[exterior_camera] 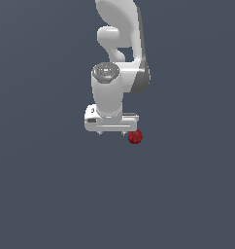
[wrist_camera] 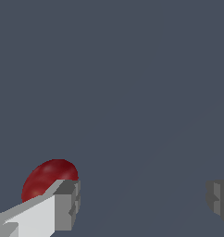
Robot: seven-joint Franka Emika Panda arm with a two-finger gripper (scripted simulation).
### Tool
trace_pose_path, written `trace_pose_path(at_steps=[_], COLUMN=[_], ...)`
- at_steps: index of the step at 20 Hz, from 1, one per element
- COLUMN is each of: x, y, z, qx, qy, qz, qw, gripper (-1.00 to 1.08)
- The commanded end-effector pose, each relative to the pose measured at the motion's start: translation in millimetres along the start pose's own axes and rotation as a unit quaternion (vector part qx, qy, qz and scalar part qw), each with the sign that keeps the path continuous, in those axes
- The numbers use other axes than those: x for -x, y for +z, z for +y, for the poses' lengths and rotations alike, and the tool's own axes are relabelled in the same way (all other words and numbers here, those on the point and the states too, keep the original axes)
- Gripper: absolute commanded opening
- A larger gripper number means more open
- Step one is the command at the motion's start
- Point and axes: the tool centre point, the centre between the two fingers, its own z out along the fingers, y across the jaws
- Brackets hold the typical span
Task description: Pick up the object and move it to a goal position.
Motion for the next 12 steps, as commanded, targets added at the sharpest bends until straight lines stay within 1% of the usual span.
trace_pose_path(at_steps=[1,6,12], x=[0.3,3.5,11.9], y=[0.4,5.7,17.6], z=[-1.1,-10.6,-32.0], qx=[0.000,0.001,0.003], qy=[0.001,0.012,0.036], qz=[0.000,0.001,0.004], qw=[1.0000,0.9999,0.9994], gripper=[1.00,1.00,1.00])
